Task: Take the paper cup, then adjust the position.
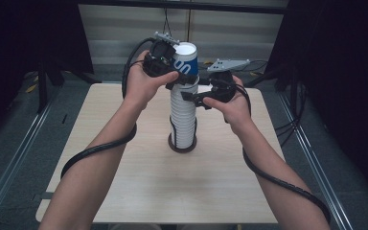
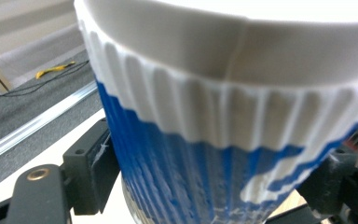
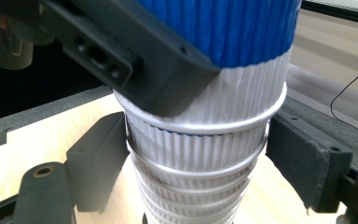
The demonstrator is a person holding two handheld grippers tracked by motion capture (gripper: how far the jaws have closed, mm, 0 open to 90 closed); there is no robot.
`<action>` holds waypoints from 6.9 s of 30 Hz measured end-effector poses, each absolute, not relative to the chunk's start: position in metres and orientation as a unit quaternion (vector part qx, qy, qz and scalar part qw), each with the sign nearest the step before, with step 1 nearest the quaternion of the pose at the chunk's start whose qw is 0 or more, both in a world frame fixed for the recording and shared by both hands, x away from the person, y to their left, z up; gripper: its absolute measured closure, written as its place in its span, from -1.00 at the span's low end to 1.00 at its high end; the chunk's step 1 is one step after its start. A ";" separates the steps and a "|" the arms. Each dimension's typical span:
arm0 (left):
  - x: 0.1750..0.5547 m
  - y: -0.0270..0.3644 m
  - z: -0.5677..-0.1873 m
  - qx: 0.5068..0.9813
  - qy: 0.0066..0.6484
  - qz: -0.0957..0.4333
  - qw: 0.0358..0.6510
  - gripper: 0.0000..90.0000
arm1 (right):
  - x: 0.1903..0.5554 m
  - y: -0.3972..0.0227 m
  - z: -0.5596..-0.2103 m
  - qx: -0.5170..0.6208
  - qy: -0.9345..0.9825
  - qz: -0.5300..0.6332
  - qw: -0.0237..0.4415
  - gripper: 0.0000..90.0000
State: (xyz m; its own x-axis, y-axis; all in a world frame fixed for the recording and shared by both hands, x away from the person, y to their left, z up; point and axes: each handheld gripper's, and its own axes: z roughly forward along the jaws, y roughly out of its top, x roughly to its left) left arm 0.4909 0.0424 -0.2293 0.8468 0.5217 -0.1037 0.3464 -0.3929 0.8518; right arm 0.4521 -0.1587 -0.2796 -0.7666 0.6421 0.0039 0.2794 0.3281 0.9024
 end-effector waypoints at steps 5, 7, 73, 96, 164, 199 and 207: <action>0.490 0.047 -0.217 0.813 0.265 0.091 0.510 -0.51 | 0.452 -0.159 -0.280 0.288 0.796 0.502 0.179 -0.55; 0.490 0.047 -0.212 0.814 0.266 0.092 0.509 -0.51 | 0.452 -0.160 -0.280 0.288 0.795 0.502 0.180 -0.55; 0.459 0.134 -0.229 0.800 0.284 0.104 0.518 -0.51 | 0.440 -0.173 -0.294 0.282 0.808 0.485 0.182 -0.63; 0.448 0.149 -0.262 0.819 0.286 0.099 0.487 -0.50 | 0.426 -0.174 -0.308 0.264 0.820 0.477 0.173 -0.65; 0.421 0.147 -0.366 0.889 0.241 0.036 0.387 -0.49 | 0.399 -0.189 -0.375 0.247 0.851 0.449 0.118 -0.66; 0.399 0.104 -0.403 0.938 0.164 -0.004 0.306 -0.49 | 0.381 -0.188 -0.406 0.217 0.875 0.424 0.087 -0.66; 0.396 0.091 -0.408 0.949 0.142 -0.016 0.282 -0.49 | 0.378 -0.185 -0.411 0.206 0.882 0.417 0.080 -0.66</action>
